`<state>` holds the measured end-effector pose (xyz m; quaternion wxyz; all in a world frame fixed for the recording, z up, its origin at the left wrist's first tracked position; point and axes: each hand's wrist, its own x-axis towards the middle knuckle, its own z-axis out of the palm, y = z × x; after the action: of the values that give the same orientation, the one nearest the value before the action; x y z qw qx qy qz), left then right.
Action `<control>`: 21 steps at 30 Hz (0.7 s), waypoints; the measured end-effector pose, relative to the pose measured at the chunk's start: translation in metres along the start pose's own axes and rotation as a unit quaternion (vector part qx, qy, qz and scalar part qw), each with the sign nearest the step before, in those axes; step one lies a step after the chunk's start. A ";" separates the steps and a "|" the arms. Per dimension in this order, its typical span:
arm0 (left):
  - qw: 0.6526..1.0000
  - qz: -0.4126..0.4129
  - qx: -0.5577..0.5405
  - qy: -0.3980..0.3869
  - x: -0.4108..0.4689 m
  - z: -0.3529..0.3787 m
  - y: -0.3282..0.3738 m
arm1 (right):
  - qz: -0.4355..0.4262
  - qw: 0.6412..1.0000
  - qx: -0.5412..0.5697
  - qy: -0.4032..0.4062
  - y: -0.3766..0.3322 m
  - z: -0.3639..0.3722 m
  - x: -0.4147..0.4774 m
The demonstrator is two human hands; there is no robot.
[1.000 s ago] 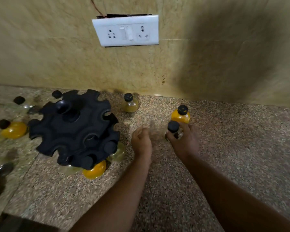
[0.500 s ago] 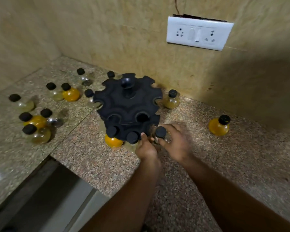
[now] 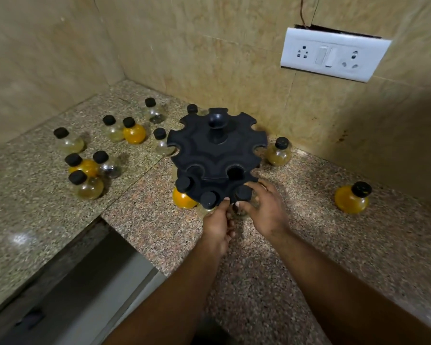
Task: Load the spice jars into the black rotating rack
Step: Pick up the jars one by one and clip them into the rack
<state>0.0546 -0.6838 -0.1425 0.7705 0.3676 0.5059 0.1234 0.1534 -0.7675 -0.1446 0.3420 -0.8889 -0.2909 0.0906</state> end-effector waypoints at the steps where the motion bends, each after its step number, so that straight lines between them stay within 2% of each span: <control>1: 1.000 -0.005 -0.001 -0.003 -0.001 0.000 0.000 | 0.004 1.000 -0.003 0.005 -0.001 0.001 0.000; 8: 1.000 -0.004 0.010 -0.020 -0.002 0.004 -0.007 | 0.036 0.997 0.066 0.001 0.002 0.001 0.009; 12: 0.998 0.055 0.036 0.014 -0.004 0.023 -0.036 | 0.036 0.997 0.061 -0.004 0.015 -0.002 0.000; 16: 0.986 0.108 0.125 -0.040 0.005 0.042 -0.058 | 0.073 0.995 0.060 0.024 0.042 -0.011 -0.016; 18: 0.954 0.160 0.243 -0.066 0.015 0.052 -0.063 | 0.105 0.990 0.068 0.060 0.059 -0.020 -0.023; 21: 0.843 0.228 0.471 -0.129 0.019 0.078 -0.062 | 0.165 0.974 0.064 0.139 0.087 -0.036 -0.029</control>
<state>0.1198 -0.7507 -0.1818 0.5135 0.8034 0.3012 -0.0063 0.1825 -0.8557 -0.1762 0.4153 -0.9050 -0.0832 0.0394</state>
